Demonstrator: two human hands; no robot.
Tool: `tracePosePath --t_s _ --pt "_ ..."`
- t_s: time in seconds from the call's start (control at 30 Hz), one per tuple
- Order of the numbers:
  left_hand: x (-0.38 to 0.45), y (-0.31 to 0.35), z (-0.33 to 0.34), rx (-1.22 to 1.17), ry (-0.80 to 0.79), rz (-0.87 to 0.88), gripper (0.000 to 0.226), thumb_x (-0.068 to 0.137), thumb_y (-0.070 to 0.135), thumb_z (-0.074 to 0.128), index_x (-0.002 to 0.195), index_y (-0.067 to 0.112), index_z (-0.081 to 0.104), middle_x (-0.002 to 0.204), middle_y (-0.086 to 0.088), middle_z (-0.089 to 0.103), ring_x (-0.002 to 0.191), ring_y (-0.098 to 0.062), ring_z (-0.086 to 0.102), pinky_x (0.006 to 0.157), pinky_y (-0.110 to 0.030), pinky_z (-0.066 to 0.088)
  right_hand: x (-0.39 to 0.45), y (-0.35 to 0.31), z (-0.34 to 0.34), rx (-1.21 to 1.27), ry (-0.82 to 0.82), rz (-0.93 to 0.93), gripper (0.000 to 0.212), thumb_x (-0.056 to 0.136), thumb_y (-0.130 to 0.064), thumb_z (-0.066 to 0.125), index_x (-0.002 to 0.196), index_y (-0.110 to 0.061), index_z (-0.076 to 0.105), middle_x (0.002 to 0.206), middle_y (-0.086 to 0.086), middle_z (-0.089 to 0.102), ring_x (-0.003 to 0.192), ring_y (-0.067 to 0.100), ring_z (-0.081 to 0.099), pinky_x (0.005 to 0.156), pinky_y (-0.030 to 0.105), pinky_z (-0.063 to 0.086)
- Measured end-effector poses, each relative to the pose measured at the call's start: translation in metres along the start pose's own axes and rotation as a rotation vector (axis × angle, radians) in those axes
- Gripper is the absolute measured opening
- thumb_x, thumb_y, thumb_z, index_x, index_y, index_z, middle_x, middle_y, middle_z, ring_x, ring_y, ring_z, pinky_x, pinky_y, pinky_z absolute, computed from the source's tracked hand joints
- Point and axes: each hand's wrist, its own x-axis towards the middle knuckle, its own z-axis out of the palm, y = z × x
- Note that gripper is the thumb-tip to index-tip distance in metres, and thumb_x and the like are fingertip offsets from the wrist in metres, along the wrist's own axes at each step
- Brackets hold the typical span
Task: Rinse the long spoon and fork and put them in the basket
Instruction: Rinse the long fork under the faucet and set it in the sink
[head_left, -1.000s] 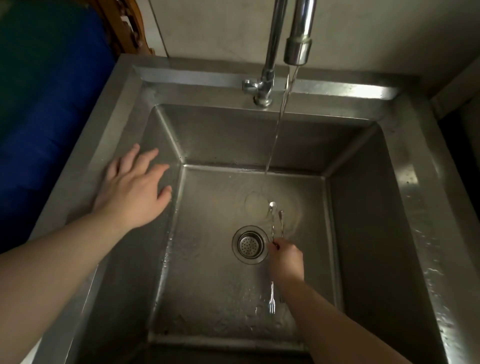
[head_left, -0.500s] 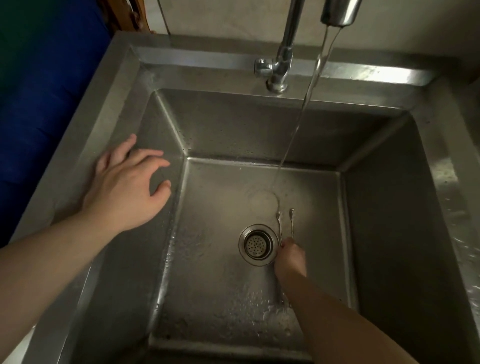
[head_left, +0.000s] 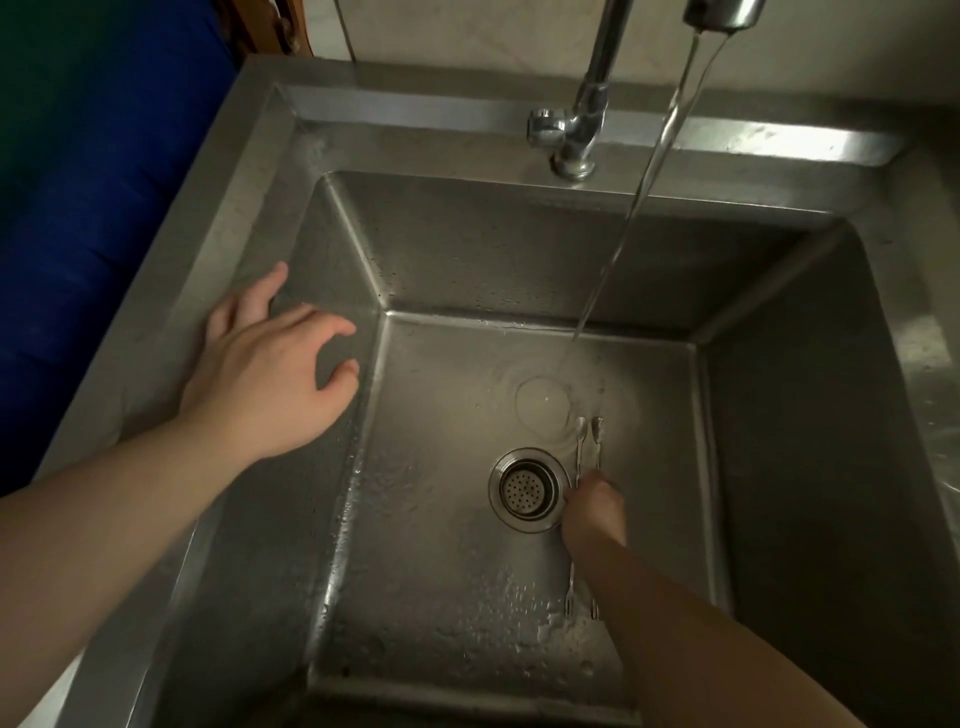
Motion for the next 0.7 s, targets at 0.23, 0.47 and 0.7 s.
tracePosePath --t_s 0.23,0.47,0.7 --pt "0.000 -0.001 0.002 0.012 0.020 0.013 0.039 0.081 0.052 0.046 0.113 0.035 0.060 0.123 0.007 0.065 0.144 -0.024 0.017 0.110 -0.053 0.020 0.002 0.001 -0.002 0.029 -0.021 0.021 0.023 0.098 -0.012 0.051 0.116 0.000 0.059 0.116 0.021 0.064 0.106 0.037 0.063 0.082 0.033 0.049" --pt "0.001 -0.003 0.004 0.028 0.020 0.023 0.039 0.081 0.053 0.044 0.111 0.036 0.060 0.121 0.011 0.065 0.143 -0.023 0.017 0.108 -0.053 0.021 -0.035 -0.016 -0.010 0.061 0.000 -0.167 0.023 0.098 -0.021 0.049 0.114 -0.009 0.060 0.115 0.014 0.064 0.102 0.032 0.062 0.076 0.030 0.044" --pt "0.000 -0.003 0.005 0.013 0.056 0.027 0.034 0.079 0.048 0.049 0.105 0.033 0.065 0.112 0.012 0.067 0.142 -0.025 0.023 0.107 -0.050 0.021 -0.085 -0.118 -0.082 0.053 0.254 -0.892 0.028 0.090 -0.012 0.060 0.116 -0.004 0.062 0.115 0.015 0.061 0.097 0.036 0.061 0.082 0.038 0.051"
